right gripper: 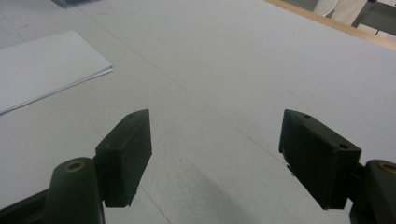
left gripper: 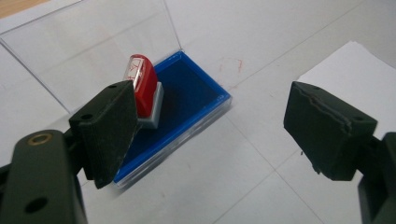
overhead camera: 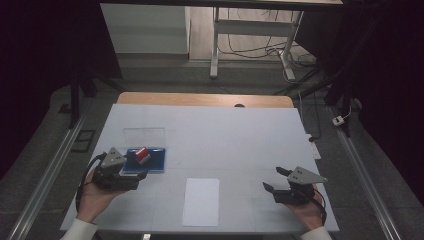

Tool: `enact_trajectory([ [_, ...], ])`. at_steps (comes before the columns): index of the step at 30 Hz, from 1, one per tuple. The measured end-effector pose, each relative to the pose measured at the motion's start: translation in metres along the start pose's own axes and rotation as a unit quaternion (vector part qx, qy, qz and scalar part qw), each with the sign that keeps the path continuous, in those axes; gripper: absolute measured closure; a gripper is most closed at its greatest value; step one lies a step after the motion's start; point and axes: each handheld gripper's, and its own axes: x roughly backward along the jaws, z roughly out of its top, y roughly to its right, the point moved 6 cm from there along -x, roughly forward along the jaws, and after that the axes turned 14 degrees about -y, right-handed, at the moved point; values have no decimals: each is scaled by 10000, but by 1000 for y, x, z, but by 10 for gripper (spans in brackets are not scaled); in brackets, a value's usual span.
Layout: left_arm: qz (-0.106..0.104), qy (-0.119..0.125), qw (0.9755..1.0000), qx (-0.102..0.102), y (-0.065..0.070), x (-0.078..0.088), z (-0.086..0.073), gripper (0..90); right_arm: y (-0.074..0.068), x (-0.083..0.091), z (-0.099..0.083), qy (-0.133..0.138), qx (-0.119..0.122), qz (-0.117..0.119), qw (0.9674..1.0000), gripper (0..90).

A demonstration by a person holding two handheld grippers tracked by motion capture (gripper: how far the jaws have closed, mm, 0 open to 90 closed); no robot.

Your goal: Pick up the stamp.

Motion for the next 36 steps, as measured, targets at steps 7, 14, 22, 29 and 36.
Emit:
enact_trajectory([
  [7,77,-32,10000,44,-10,-4,5,192,0,0,0,1,-4,-6,10000,256],
  [14,121,-27,9999,66,-18,-6,18,202,0,-1,1,10,-7,41,10000,259],
  [22,166,-78,9998,92,-29,-10,35,213,-1,-2,1,10,16,43,10000,266],
  [29,177,-245,9993,203,-41,-23,39,220,-2,-4,1,-34,44,29,10000,269],
  [36,184,-404,9987,243,-52,-37,44,246,-2,-5,0,-99,71,18,9999,275],
])
